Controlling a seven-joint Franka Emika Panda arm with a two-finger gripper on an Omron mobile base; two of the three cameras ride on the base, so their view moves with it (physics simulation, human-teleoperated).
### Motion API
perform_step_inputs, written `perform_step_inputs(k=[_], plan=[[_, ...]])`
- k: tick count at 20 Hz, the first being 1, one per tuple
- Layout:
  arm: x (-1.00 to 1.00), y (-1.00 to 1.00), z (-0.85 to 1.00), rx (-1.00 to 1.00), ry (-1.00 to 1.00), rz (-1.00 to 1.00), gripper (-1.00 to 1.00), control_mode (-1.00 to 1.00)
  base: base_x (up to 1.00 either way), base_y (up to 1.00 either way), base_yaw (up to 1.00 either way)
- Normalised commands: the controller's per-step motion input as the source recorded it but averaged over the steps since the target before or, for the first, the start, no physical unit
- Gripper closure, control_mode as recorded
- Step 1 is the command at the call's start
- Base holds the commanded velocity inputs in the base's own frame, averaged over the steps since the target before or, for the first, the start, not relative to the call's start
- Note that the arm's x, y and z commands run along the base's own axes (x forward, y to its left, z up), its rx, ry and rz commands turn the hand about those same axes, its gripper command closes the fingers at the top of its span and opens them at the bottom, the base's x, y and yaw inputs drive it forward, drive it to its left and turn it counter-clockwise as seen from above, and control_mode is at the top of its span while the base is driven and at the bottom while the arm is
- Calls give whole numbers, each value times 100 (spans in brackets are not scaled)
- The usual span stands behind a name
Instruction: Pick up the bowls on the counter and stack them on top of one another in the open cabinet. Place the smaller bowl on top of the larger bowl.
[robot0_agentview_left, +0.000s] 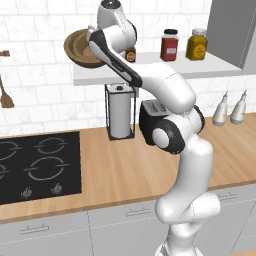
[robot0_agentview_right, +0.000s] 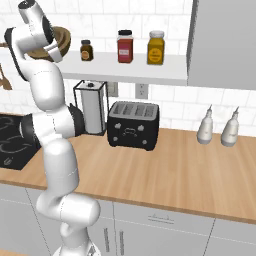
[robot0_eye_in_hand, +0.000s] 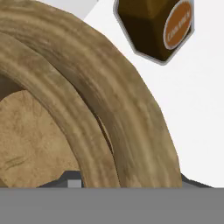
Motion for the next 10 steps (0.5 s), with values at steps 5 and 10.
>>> perform_step_inputs(k=[5, 10], plan=[[-14, -27, -1, 0, -3, 0, -100, -100, 0, 0, 0], [-84, -79, -17, 2, -17, 0, -100, -100, 0, 0, 0]])
